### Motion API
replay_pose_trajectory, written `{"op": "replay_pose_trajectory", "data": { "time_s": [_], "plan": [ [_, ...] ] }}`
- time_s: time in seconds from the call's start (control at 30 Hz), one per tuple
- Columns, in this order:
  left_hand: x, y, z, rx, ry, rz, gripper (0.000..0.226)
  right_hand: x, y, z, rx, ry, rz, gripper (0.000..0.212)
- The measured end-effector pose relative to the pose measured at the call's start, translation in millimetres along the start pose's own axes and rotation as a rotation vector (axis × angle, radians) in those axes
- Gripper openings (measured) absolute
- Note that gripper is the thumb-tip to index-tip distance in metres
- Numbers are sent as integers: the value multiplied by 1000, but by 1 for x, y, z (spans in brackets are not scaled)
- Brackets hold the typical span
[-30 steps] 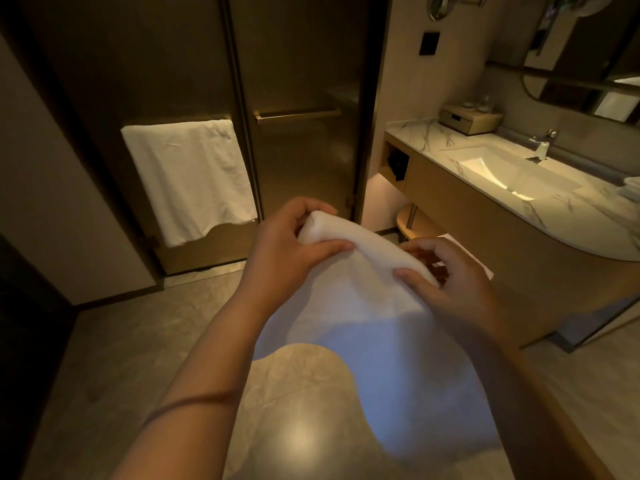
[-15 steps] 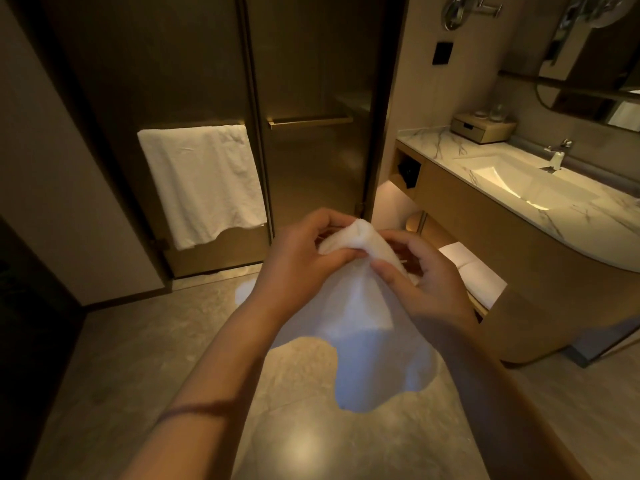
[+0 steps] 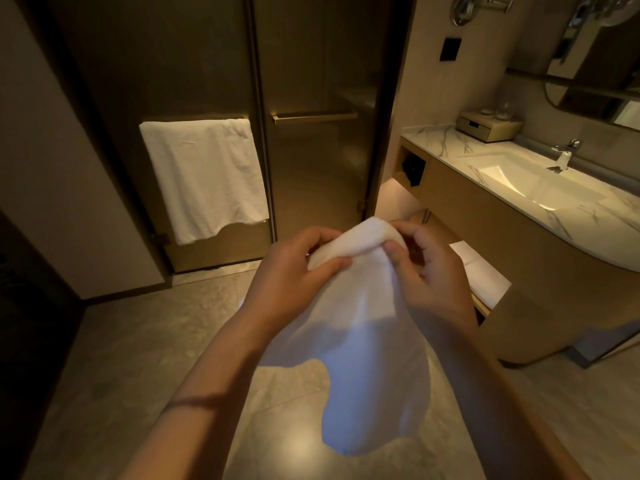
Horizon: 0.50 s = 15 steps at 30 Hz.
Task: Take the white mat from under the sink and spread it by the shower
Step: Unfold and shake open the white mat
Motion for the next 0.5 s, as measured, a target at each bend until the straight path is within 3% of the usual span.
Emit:
{"op": "replay_pose_trajectory", "data": {
  "time_s": [0.07,0.13,0.2,0.33,0.5],
  "plan": [
    [3,-1,-2,7,-6,-12,21,-3,-1,-1,-61,3,4,34],
    [8,-3,-5,-10,-31,-39,21,-5,-1,-2,-67,37,57,28],
    [10,-4,-5,-18,-44,-53,25,-4,1,-4,-41,54,68,18],
    [-1,4,-2,-27,-53,-159,34,-4,13,-10,43,32,-10,23],
    [-18,13,0,-24,-46,-270,27,2,29,-13,117,40,1,24]
  ]
}}
Point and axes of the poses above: each hand's wrist, its own z-axis away from the middle knuckle, its own y-axis out of the back of the hand, x = y × z, the point moved 4 cm from there along -z, towards the middle knuckle, and after that the axes turned 5 degrees about x, right-handed, at the moved point
